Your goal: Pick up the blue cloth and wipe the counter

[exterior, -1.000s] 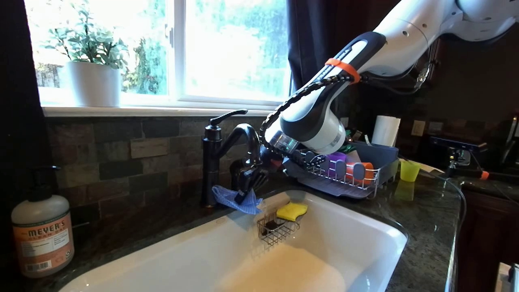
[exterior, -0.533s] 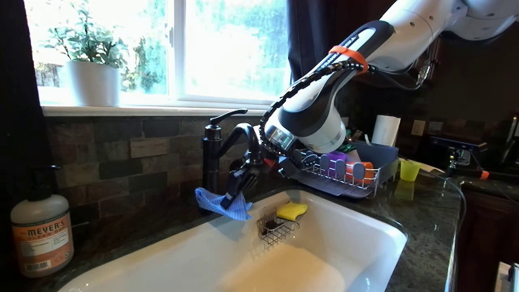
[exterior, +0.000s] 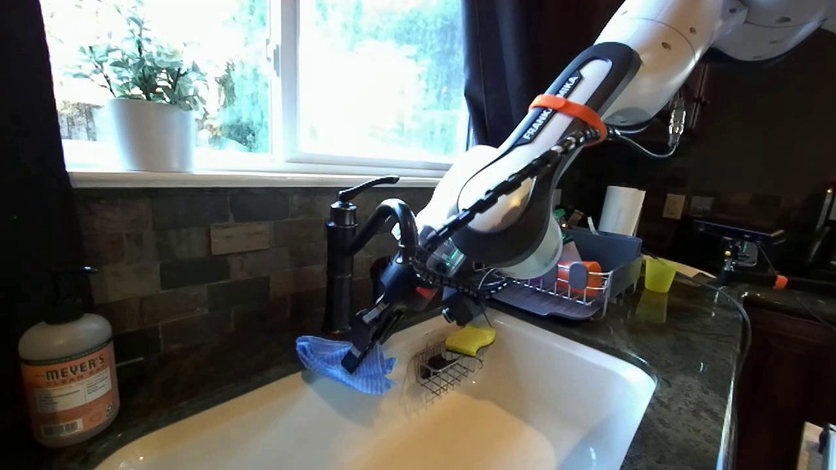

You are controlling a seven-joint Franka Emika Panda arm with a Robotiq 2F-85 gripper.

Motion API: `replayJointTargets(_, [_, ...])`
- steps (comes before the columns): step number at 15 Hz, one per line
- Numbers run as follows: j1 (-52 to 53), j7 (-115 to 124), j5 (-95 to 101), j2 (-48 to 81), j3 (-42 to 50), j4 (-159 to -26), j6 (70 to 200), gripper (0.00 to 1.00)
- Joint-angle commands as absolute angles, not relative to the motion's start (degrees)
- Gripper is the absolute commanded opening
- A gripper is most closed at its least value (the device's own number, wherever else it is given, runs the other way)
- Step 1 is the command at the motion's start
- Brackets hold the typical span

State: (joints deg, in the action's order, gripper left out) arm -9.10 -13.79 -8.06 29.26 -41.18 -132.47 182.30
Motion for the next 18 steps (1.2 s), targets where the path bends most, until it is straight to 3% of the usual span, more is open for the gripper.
replayJointTargets(1, [2.8,-7.5,-5.0,26.8,-29.5,-134.9,191.3,0.01])
replayJointTargets(4, [14.5,-4.7,-6.4,26.8,-16.9,-134.9,198.8,0.01])
replayJointTargets(9, [19.2,-2.4,-5.6,31.3,-12.6,-132.0,203.0,0.01])
replayJointTargets(18, [31.7,-2.1,-22.7,30.4,2.1,-133.6,201.0,0.01])
